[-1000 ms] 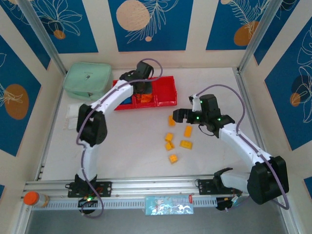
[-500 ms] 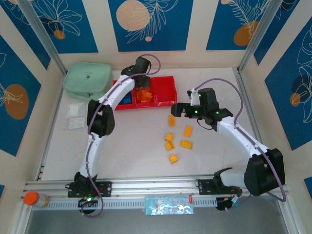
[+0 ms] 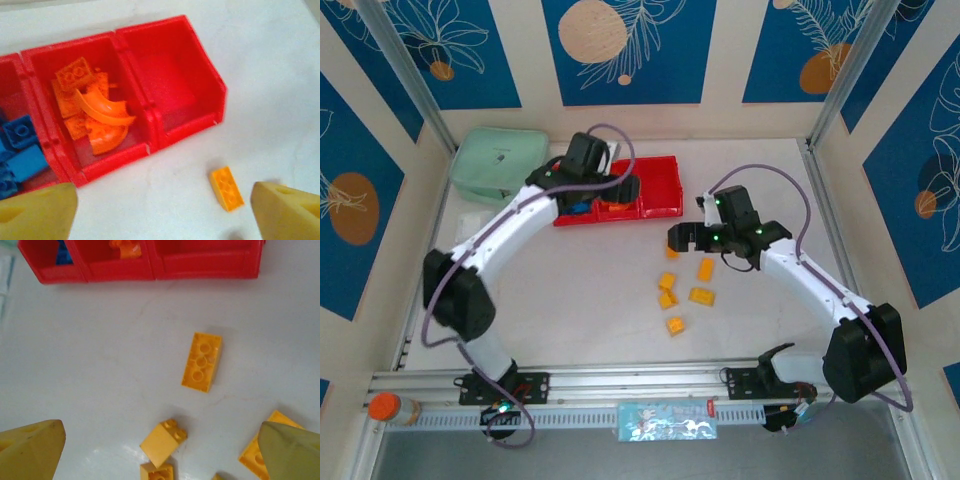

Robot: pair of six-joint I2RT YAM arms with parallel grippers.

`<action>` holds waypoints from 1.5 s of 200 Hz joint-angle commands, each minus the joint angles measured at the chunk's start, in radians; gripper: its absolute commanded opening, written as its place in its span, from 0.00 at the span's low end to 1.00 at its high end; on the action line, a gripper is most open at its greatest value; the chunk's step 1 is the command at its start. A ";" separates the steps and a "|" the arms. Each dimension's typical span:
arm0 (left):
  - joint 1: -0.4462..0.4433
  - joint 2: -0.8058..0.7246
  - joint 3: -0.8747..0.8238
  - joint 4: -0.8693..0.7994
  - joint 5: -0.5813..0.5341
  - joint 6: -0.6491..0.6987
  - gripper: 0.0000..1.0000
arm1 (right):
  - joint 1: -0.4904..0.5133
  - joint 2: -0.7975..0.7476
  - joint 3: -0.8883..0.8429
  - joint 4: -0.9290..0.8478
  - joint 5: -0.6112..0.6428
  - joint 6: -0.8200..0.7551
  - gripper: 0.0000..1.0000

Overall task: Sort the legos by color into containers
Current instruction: Pick up the lego from the center of the table.

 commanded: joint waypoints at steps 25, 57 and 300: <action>-0.084 -0.183 -0.334 0.131 0.043 -0.071 0.99 | 0.070 0.092 0.023 -0.022 0.107 0.016 0.99; -0.145 -0.298 -0.522 0.227 -0.005 -0.143 0.99 | 0.116 0.166 0.021 0.037 0.157 0.047 1.00; -0.172 -0.339 -0.791 0.445 -0.082 -0.383 0.99 | 0.121 0.509 0.208 0.063 0.288 0.033 0.33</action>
